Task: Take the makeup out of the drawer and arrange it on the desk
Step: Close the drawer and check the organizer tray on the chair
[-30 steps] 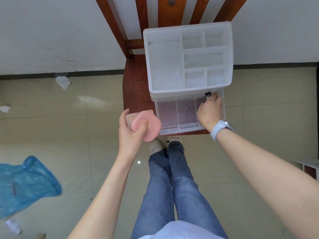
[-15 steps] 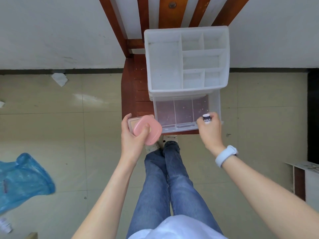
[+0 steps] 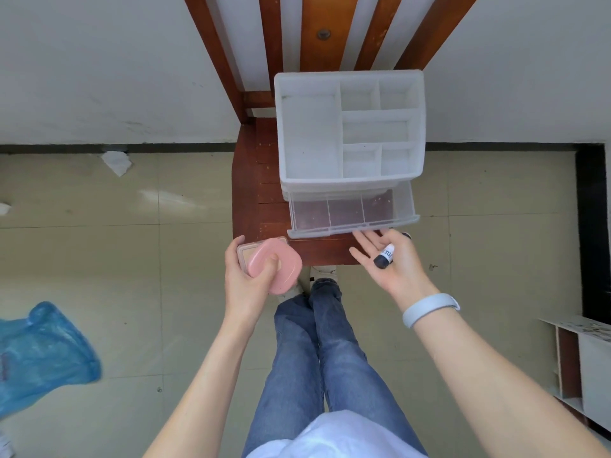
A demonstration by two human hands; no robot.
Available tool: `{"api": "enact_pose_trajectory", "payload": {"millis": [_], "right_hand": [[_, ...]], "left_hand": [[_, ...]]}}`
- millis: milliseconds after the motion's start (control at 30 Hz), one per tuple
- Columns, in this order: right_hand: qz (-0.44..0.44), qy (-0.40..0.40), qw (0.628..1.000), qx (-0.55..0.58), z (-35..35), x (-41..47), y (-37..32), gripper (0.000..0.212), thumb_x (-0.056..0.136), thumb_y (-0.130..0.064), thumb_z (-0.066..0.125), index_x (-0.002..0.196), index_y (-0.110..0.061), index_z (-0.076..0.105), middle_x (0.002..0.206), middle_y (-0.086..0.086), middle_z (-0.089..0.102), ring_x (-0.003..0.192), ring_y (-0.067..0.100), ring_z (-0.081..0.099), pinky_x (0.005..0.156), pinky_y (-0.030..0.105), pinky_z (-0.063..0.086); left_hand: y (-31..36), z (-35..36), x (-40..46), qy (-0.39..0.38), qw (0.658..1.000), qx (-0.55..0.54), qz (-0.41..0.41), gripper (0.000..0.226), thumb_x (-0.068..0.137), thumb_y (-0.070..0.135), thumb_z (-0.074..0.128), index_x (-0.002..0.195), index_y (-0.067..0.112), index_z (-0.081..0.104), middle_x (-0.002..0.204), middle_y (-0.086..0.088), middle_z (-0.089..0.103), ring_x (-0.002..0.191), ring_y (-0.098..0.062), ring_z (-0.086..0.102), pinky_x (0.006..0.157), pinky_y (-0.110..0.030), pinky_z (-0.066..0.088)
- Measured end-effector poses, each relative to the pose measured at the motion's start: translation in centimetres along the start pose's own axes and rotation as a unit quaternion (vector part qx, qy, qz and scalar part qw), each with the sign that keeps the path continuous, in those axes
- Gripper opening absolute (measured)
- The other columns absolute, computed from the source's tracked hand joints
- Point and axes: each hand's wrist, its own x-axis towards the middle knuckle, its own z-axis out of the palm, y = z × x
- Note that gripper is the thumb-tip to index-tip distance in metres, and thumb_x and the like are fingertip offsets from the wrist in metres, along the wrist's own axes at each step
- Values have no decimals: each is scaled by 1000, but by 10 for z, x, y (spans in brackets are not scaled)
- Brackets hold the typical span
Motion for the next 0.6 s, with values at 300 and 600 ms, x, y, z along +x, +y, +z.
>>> {"api": "enact_pose_trajectory", "payload": {"millis": [300, 600], "right_hand": [[-15, -44, 998, 39, 56, 16, -21, 32, 83, 5, 37, 108, -8, 51, 114, 10, 53, 116, 30, 53, 85, 48, 48], [38, -48, 974, -218, 60, -9, -12, 22, 93, -2, 41, 114, -2, 50, 125, 16, 55, 113, 29, 55, 88, 36, 48]], "left_hand": [[0, -11, -8, 28, 999, -43, -10, 52, 85, 14, 63, 127, 28, 37, 113, 2, 55, 96, -13, 56, 95, -46, 47], [-1, -30, -53, 146, 974, -166, -56, 53, 86, 12, 61, 131, 22, 35, 105, 7, 54, 91, -10, 58, 90, -45, 51]]}}
